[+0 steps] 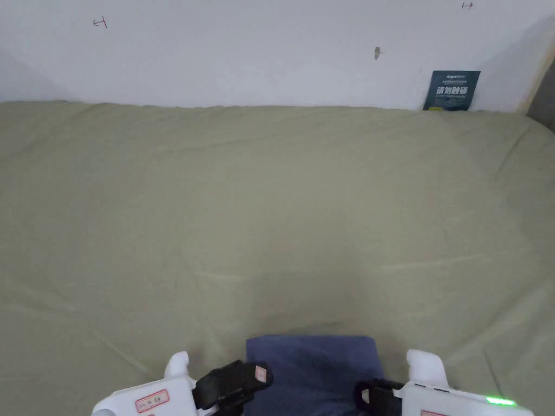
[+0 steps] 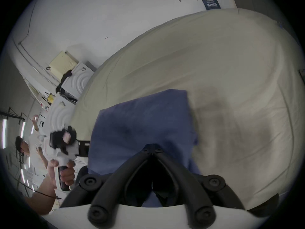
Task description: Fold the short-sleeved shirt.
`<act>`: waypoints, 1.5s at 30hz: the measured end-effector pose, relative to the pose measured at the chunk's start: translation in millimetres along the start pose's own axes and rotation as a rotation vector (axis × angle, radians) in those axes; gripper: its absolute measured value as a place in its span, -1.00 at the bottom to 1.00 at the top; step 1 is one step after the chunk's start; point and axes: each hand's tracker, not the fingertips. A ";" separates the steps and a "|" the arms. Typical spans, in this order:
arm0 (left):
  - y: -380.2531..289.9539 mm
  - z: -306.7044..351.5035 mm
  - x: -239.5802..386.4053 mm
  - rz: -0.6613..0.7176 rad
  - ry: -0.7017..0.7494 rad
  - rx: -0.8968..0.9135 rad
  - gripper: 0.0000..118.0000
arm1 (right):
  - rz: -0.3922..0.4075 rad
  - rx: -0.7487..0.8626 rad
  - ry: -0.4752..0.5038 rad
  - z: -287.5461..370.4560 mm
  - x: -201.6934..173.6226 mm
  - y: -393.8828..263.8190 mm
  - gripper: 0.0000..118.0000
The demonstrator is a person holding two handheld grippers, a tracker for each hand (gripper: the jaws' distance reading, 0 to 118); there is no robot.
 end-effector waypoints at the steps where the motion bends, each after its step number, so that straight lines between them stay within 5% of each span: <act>1: 3.0 -14.3 2.4 0.029 -0.048 -0.016 0.76 | -0.014 0.002 -0.005 3.7 4.9 -1.8 -0.99; 2: 3.4 -30.7 7.3 0.056 -0.024 -0.073 0.61 | -0.048 0.017 0.003 8.5 9.5 -4.2 -0.99; 3: 1.0 -42.8 13.0 0.040 0.015 -0.107 -0.27 | -0.076 0.034 0.010 12.8 12.0 -6.2 -0.99; 4: -3.1 -52.8 21.9 -0.029 0.127 -0.081 -0.68 | -0.085 0.046 0.003 16.5 14.6 -8.4 -0.99; 5: -6.4 -62.6 27.2 -0.115 0.303 -0.063 -0.68 | -0.087 0.054 -0.009 20.5 15.3 -10.5 -0.99; 8: -2.0 -49.7 25.9 -0.062 0.199 -0.065 -0.68 | -0.086 0.068 -0.071 31.5 16.8 -16.5 -0.99; 14: 53.4 66.4 17.0 -0.156 0.314 0.045 -0.69 | -0.090 0.098 -0.085 56.3 20.2 -32.4 -0.99; 20: 143.1 234.3 -7.8 -0.172 0.593 0.234 -0.69 | -0.083 0.100 -0.110 61.5 19.5 -48.0 -0.99; 26: 199.9 337.6 -29.4 -0.230 0.939 0.201 -0.68 | -0.091 0.101 -0.130 67.5 16.4 -57.6 -0.99; 29: 201.6 350.9 -40.9 -0.213 1.035 0.201 -0.55 | -0.097 0.109 -0.133 73.4 15.8 -58.6 -0.99; 32: 194.4 352.3 -40.8 -0.183 1.009 0.258 0.69 | -0.101 0.117 -0.122 79.3 13.9 -58.7 -0.99; 33: 187.8 355.1 -36.7 -0.218 0.992 0.289 0.87 | -0.100 0.121 -0.122 81.1 12.8 -58.6 -0.99; 38: 157.9 383.6 8.9 -0.311 1.105 0.445 0.86 | -0.037 0.137 -0.120 94.5 7.1 -54.6 -0.99; 42: 114.1 366.5 90.7 -0.498 1.120 0.617 0.69 | 0.084 0.167 -0.173 114.9 3.7 -38.0 -0.99; 43: 99.4 357.0 112.5 -0.604 1.050 0.657 0.46 | 0.123 0.210 -0.199 125.2 -2.3 -30.5 -0.99; 44: 78.8 346.3 136.0 -0.721 0.960 0.679 0.06 | 0.164 0.265 -0.206 138.5 -9.1 -21.6 -0.99; 45: 63.6 332.1 155.6 -0.807 0.903 0.710 -0.78 | 0.202 0.324 -0.211 151.1 -17.3 -14.6 -0.99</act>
